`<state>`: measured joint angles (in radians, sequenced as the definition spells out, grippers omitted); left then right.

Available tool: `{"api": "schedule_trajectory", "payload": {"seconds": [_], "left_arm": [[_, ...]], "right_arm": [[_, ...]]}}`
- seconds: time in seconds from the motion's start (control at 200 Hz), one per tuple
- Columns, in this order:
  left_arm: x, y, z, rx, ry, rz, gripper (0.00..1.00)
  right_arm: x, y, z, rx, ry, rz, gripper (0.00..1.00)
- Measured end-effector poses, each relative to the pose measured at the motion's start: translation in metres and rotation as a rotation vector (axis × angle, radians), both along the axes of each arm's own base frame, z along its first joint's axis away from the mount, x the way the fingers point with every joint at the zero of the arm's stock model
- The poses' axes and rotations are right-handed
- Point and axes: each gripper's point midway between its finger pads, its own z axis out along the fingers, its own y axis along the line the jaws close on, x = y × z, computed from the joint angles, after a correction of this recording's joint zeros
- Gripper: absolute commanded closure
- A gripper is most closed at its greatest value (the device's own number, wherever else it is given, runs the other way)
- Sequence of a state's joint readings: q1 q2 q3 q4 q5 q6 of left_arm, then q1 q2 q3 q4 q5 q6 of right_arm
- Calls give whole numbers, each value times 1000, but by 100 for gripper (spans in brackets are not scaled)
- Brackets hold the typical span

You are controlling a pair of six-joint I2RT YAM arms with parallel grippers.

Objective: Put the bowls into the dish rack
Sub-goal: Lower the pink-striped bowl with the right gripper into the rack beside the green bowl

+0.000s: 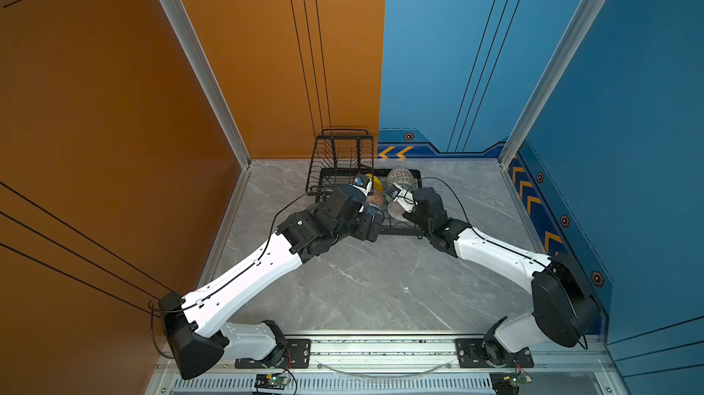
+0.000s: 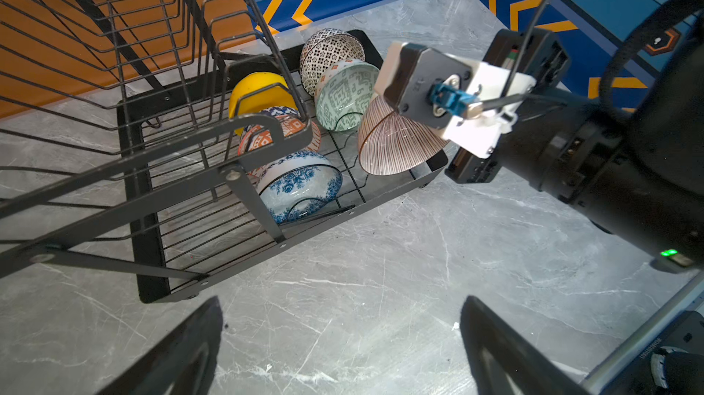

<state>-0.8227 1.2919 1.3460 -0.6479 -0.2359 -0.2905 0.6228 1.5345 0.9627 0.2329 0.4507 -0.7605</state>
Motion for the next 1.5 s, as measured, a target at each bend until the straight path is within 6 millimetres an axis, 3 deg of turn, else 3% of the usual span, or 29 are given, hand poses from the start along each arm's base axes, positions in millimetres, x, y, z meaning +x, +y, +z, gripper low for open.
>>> {"api": "schedule_trajectory", "payload": {"seconds": [0.351, 0.601, 1.127, 1.502], "left_arm": [[0, 0, -1, 5, 2, -13, 2], [0, 1, -3, 0, 12, -17, 2], [2, 2, -4, -13, 26, -21, 2], [2, 5, -11, -3, 39, -17, 2]], "right_arm": [[25, 10, -29, -138, -156, 32, 100], [41, 6, -40, -202, -240, 24, 100], [47, -5, -45, -226, -312, 6, 100], [45, -2, -74, -245, -278, 23, 100]]}}
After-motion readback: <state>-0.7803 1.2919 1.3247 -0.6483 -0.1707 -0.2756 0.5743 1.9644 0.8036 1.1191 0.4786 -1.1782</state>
